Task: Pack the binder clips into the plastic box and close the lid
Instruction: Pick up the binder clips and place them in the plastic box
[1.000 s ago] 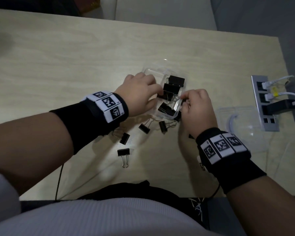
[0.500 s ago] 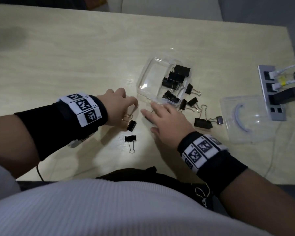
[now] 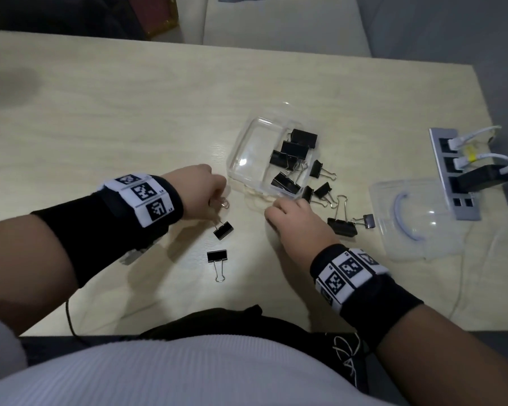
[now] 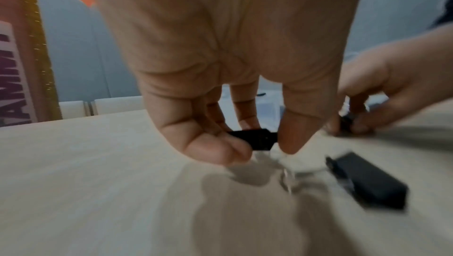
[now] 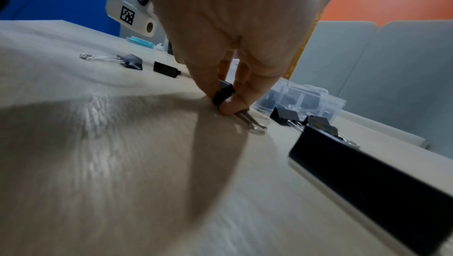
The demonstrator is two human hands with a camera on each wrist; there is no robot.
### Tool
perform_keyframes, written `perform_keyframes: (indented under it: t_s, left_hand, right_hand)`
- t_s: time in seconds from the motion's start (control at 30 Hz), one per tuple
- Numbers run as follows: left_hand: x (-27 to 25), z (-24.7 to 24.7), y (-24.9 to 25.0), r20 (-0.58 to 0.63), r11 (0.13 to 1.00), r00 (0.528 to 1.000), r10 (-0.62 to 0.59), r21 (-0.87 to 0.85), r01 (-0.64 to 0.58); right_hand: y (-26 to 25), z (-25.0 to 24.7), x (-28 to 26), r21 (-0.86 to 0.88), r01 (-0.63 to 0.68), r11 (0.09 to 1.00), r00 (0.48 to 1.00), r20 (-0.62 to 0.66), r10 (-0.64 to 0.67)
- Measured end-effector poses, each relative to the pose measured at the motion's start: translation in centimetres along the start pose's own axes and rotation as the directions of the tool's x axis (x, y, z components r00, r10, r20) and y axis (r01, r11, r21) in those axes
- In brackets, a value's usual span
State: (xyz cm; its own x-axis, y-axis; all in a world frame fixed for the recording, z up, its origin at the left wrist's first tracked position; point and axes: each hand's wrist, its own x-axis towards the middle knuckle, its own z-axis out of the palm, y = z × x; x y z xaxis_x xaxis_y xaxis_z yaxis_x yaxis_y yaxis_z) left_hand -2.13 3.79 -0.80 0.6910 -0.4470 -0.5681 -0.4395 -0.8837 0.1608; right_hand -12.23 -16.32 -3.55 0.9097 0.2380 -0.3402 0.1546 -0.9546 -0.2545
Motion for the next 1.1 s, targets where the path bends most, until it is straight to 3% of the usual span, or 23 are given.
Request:
perform_keyframes:
  t_s: [0.1, 0.23, 0.33, 0.53, 0.67, 0.77, 0.87, 1.0, 1.1]
  left_hand:
    - [0.0, -2.5, 0.1, -0.064, 0.994, 0.998, 0.015, -0.108, -0.022]
    - [1.5, -5.3, 0.7, -0.281, 0.955, 0.959, -0.022, -0.289, -0.063]
    - [3.3, -5.9, 1.7, -0.355, 0.955, 0.934, -0.031, -0.288, -0.077]
    - [4.9, -4.7, 2.3, -0.257, 0.99, 0.966, -0.026, -0.14, -0.01]
    - [4.6, -4.2, 1.9, -0.272, 0.984, 0.961, -0.059, -0.177, 0.01]
    - [4.1, -3.7, 2.0, -0.252, 0.984, 0.966, -0.062, -0.176, 0.017]
    - [3.4, -2.9, 2.4, -0.23, 0.986, 0.973, -0.016, -0.165, -0.023]
    - [2.2, -2.5, 2.4, -0.206, 0.971, 0.978, 0.016, -0.231, -0.064]
    - [1.3, -2.2, 1.9, -0.204, 0.985, 0.979, 0.015, -0.163, -0.049]
  right_hand:
    - [0.5, 0.0, 0.1, 0.055, -0.021, 0.998, 0.999, -0.046, 0.024]
    - [0.9, 0.7, 0.0, 0.038, -0.012, 0.999, 0.995, -0.098, 0.015]
    - [1.0, 0.8, -0.1, 0.039, 0.032, 0.999, 0.995, -0.095, -0.028]
    - [1.4, 0.0, -0.4, 0.05, 0.041, 0.998, 0.999, -0.013, -0.04]
    - [0.9, -1.7, -0.9, 0.299, 0.016, 0.954, 0.994, -0.111, 0.018]
    - [-0.3, -4.0, -0.5, 0.542, 0.006, 0.84, 0.96, -0.24, 0.147]
    - [-1.1, -6.0, 1.2, 0.647, -0.014, 0.763, 0.919, -0.293, 0.265]
    - [-0.9, -7.6, 3.5, 0.549, -0.088, 0.831, 0.962, -0.168, 0.213]
    - [-0.2, -7.8, 3.4, 0.474, -0.136, 0.87, 0.965, -0.134, 0.224]
